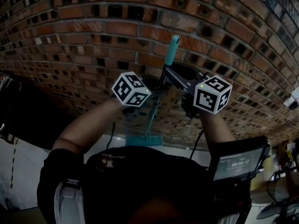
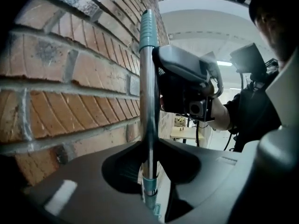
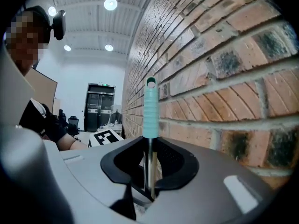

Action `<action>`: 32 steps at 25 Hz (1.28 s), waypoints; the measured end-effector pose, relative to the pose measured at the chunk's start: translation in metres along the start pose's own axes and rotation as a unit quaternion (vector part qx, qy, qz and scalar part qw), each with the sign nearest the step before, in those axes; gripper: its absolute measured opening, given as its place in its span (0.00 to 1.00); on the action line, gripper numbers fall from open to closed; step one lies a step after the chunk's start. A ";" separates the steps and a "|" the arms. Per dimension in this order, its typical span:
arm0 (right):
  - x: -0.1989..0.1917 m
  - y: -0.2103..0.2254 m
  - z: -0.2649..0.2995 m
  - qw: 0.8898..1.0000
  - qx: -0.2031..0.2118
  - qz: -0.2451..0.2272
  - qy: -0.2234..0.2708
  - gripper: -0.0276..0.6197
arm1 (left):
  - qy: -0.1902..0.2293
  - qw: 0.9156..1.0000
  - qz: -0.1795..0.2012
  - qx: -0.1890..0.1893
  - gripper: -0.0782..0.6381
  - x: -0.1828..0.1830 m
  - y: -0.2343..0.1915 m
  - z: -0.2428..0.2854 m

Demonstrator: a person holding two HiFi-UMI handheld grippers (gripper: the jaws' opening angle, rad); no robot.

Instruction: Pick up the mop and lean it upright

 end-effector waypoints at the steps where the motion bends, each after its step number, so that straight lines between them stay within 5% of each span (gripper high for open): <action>1: 0.007 0.000 -0.001 1.000 0.002 0.001 0.003 0.20 | 0.001 1.000 0.002 -0.003 0.25 0.007 0.000 -0.002; 18: 0.108 0.007 -0.020 0.999 0.022 -0.002 0.050 0.20 | 0.017 0.998 0.039 -0.046 0.25 0.114 0.001 -0.021; 32: 0.133 -0.001 -0.030 0.997 0.029 -0.031 0.062 0.20 | 0.018 0.997 0.053 -0.062 0.24 0.137 0.012 -0.020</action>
Point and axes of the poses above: the fingertips, and each gripper's own axes: z forward along the fingers, y to its right, x out of its top, the point moved 5 cm from there along -z, backward along the fingers, and after that the axes turned 2 degrees about -x, right-handed, at the moved point
